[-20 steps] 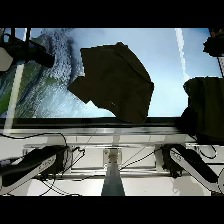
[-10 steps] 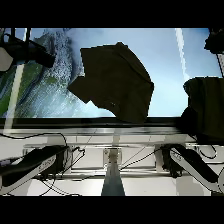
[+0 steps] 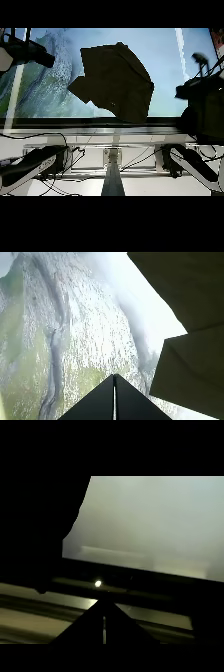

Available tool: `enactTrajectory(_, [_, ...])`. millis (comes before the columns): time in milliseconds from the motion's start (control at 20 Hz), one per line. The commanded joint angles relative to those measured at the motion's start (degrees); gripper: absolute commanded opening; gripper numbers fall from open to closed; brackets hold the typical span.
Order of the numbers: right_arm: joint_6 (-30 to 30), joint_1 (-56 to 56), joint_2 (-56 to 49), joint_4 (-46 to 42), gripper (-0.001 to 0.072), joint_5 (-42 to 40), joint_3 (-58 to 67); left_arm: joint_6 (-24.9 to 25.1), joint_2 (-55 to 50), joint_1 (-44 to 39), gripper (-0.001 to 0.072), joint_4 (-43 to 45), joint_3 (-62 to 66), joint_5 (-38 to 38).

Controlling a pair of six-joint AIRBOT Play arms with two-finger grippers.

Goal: Fold the clothes and pants, and hang the long-sleeved shirts on hangers.

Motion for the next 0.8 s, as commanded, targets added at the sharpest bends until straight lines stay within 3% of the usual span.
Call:
enactTrajectory(0, [-0.74, 2.45, 0.66, 14.10, 0.0041, 0.81, -15.43, 0.02, 0.02, 0.07, 0.0012, -1.05, -0.02, 0.04])
enactTrajectory(150, [-0.39, 8.24, 0.63, 15.89, 0.0542, -8.07, -22.32, 0.00, -0.09, 0.07, 0.0011, -2.10, -0.02, 0.04])
enactTrajectory(200, [0.70, 10.43, 0.63, 15.93, 0.0577, -10.95, -23.37, 0.00, -0.20, 0.07, 0.0012, -2.08, -0.02, 0.04])
enactTrajectory(350, [5.79, 18.38, 0.48, 13.60, 0.0576, -20.70, -24.33, 0.00, -1.57, 0.07, 0.0012, -2.08, -0.02, 0.22])
enactTrajectory(450, [14.73, 22.67, -0.52, 5.92, 0.0576, -25.97, -24.33, 0.00, -2.97, 0.07, 0.0013, -2.05, -0.02, 0.20])
enactTrajectory(550, [20.26, 23.67, -1.99, -0.83, 0.0557, -26.84, -24.33, 0.00, -4.35, 0.07, 0.0020, -2.05, -0.02, 0.20])
enactTrajectory(650, [21.51, 23.52, -3.98, -1.31, 0.0544, -26.77, -24.33, -0.02, -6.03, 0.07, 0.0022, -2.08, -0.02, 0.17])
enactTrajectory(700, [21.49, 23.56, -5.20, -0.13, 0.0544, -27.15, -24.33, -0.02, -6.78, 0.07, 0.0050, -2.08, -0.02, 0.20])
enactTrajectory(750, [21.49, 23.56, -6.43, 1.66, 0.0543, -28.11, -24.30, -0.04, -7.65, 0.07, 0.0192, -2.08, -0.02, 0.50])
